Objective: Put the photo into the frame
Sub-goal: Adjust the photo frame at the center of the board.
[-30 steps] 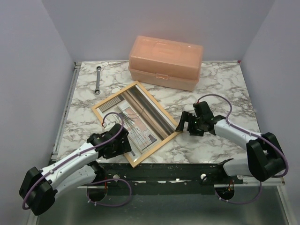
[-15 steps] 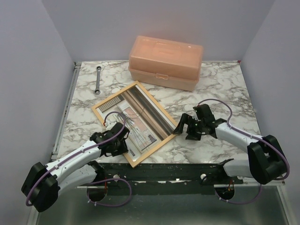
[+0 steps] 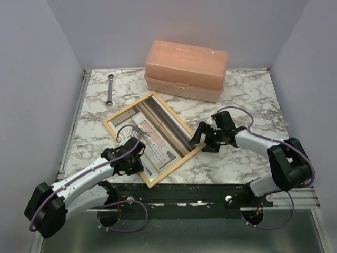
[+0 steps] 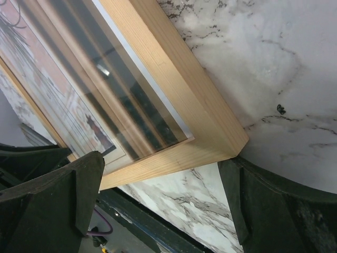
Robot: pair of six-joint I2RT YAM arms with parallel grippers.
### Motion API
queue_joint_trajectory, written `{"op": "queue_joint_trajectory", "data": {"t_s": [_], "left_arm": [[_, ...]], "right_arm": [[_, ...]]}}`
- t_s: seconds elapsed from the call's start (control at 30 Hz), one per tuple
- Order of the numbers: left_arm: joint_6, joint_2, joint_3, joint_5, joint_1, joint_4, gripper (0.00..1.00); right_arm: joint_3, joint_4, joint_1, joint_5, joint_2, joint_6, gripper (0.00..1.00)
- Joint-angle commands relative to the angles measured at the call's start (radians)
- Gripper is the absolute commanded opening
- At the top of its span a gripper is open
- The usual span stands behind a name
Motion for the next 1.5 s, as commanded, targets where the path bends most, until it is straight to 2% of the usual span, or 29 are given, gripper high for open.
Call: {"op": "queue_joint_trajectory", "data": {"t_s": [0.0,0.23,0.37,0.57,0.67,0.8,0.97,1.13,1.33,1.47], "left_arm": [[-0.032,-0.003,0.024,0.132,-0.049,0.098,0.18],[-0.138,0.131,0.097,0.135,-0.230,0.207,0.19],[-0.147,0.290,0.199,0.149,-0.321,0.243,0.20],[-0.099,0.507,0.410,0.157,-0.414,0.200,0.24],[-0.064,0.573,0.502,0.165,-0.440,0.181,0.33],[-0.031,0.617,0.564,0.180,-0.453,0.157,0.57],[-0.010,0.582,0.548,0.193,-0.448,0.180,0.70],[-0.004,0.492,0.504,0.186,-0.418,0.197,0.74],[-0.005,0.293,0.391,0.192,-0.326,0.224,0.76],[-0.001,0.126,0.313,0.187,-0.240,0.221,0.88]], "right_arm": [[0.023,-0.045,0.006,0.082,0.077,-0.038,1.00],[0.102,-0.073,0.005,0.110,0.142,-0.065,1.00],[0.142,-0.107,0.004,0.150,0.158,-0.097,1.00],[0.192,-0.134,0.005,0.188,0.175,-0.150,1.00],[0.207,-0.134,0.004,0.200,0.181,-0.178,1.00],[0.238,-0.179,0.005,0.255,0.186,-0.211,1.00],[0.238,-0.228,0.005,0.281,0.166,-0.224,0.97],[0.200,-0.241,0.005,0.251,0.145,-0.216,0.89],[0.151,-0.223,0.010,0.213,0.134,-0.193,0.73],[0.147,-0.218,0.032,0.230,0.145,-0.183,0.67]]}}
